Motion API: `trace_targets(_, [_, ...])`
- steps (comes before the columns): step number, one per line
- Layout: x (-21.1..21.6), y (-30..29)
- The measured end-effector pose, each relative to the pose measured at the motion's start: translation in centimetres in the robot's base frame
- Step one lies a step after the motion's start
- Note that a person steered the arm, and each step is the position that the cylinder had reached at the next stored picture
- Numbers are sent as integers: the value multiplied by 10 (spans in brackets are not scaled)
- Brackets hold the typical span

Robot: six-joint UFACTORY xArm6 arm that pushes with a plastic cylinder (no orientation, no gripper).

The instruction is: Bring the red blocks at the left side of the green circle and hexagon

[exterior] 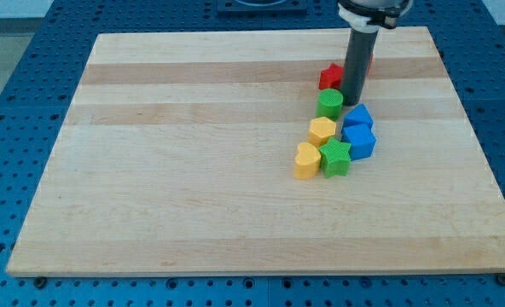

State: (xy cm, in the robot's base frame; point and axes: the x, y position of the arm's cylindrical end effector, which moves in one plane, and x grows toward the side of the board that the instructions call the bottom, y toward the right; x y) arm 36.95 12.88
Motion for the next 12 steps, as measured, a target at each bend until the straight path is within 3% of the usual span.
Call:
trace_targets(2, [8, 0])
trace_targets(5, [-60, 49])
trace_targets(9, [-59, -17])
trace_targets(12, [-33, -52])
